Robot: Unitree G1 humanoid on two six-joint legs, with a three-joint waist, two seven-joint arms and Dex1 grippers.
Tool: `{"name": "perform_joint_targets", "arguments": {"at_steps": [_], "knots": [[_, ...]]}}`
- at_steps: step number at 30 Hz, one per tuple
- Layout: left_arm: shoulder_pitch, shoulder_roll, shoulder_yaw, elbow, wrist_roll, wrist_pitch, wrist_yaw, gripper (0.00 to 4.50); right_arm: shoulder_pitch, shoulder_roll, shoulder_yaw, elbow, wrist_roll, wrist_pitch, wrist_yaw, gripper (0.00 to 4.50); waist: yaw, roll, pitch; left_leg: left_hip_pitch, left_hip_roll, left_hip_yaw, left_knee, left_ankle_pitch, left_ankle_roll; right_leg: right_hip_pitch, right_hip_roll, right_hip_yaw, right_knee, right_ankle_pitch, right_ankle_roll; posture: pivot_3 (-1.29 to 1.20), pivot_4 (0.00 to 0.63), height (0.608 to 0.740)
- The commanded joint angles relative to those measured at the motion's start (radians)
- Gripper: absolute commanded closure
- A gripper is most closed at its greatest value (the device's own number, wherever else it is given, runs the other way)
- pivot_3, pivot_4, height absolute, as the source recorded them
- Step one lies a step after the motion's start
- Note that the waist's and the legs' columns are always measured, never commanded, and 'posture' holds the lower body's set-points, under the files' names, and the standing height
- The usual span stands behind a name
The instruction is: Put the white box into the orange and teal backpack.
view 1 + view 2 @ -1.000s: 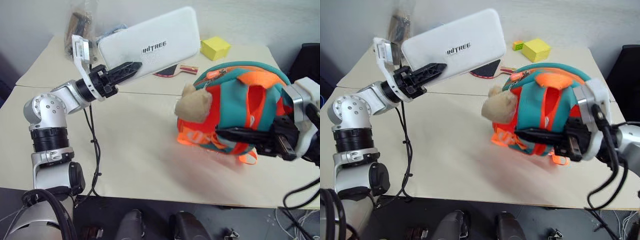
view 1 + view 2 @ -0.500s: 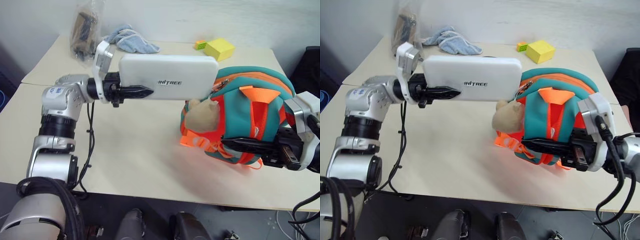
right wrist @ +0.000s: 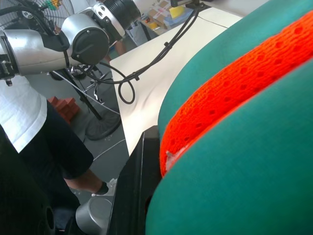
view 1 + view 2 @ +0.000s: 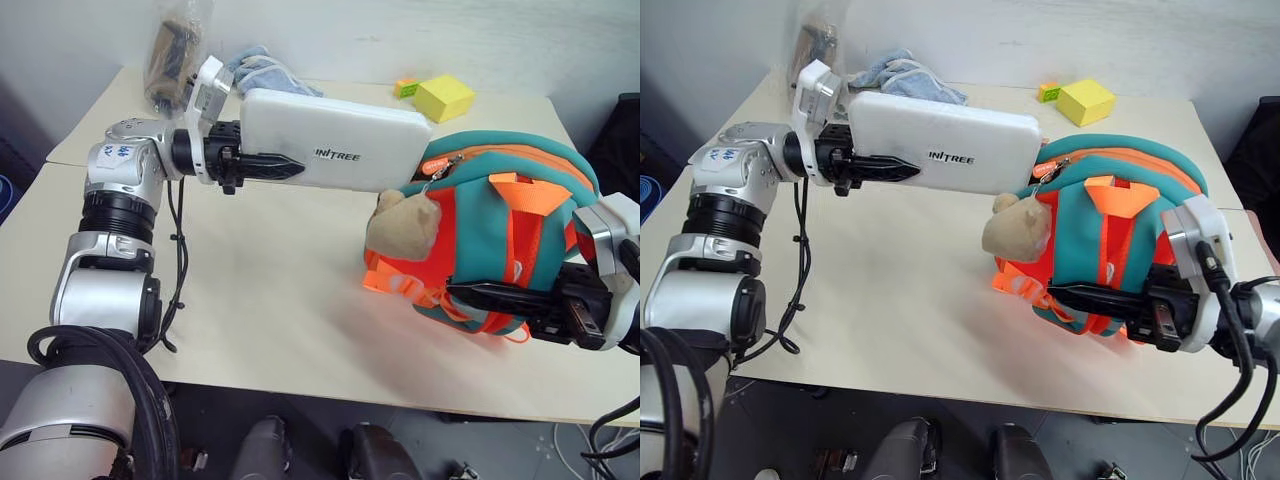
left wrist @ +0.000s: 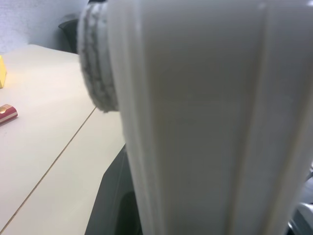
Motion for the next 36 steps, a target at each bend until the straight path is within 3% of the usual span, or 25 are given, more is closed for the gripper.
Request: {"name": "perform_joint_targets", "arguments": {"at_steps": [1,12,20,23,27,33,36], "knots": [[0.005,-0.03,-0.024,-0.045,0.02,-0.045,-0.089,3.11,-0.027,-0.02,-0.037,-0.02,0.055,-0.029,-0.011,4.46,0.001,0.0,0.0,0.0,0.0,0.0,0.0,0.0,0.0,0.0,0.0,0.0,0.0,0.0,0.0,0.0,0.15,0.74],[-0.019,-0.217,-0.141,-0.02,0.129,-0.295,-0.098,3.11,-0.126,-0.009,0.088,-0.004,0.001,-0.053,-0.008,4.46,0.003,0.0,0.0,-0.001,-0.001,-0.001,0.001,-0.001,0.001,0.001,-0.001,-0.001,0.0,0.0,0.0,0.0,0.15,0.74],[-0.062,-0.463,-0.142,0.059,0.174,-0.321,0.057,3.11,-0.232,0.055,0.232,0.003,-0.072,-0.08,-0.04,4.46,0.002,0.0,0.0,-0.001,-0.001,-0.001,0.001,-0.001,0.001,0.0,0.0,-0.001,0.0,0.0,0.0,0.0,0.15,0.74],[-0.041,-0.511,-0.153,0.052,0.212,-0.316,0.123,3.11,-0.252,0.079,0.258,0.007,-0.085,-0.082,-0.076,4.46,0.002,0.0,0.0,-0.001,-0.001,-0.001,0.001,-0.001,0.001,0.0,0.0,-0.001,0.001,0.0,0.0,0.0,0.15,0.74],[-0.018,-0.462,-0.132,0.025,0.209,-0.282,0.095,1.88,-0.219,0.087,0.253,-0.006,-0.091,-0.082,-0.096,4.5,-0.004,0.0,0.0,-0.001,-0.001,-0.001,0.001,-0.001,0.001,-0.001,0.0,0.0,0.002,0.0,0.0,0.0,0.15,0.74],[0.031,-0.295,-0.069,-0.074,0.154,-0.197,0.005,0.1,-0.132,0.097,0.227,-0.056,-0.07,-0.094,-0.115,4.5,-0.023,0.0,0.0,0.0,0.0,-0.002,0.001,0.0,0.0,-0.001,0.001,0.0,0.004,0.0,0.0,0.0,0.15,0.74],[0.047,-0.206,-0.034,-0.126,0.124,-0.162,-0.027,0.05,-0.106,0.101,0.223,-0.069,-0.07,-0.1,-0.125,4.5,-0.026,0.0,0.0,0.0,0.0,-0.002,0.001,0.0,-0.001,-0.001,0.001,0.001,0.004,0.0,0.0,0.0,0.15,0.74]]}}
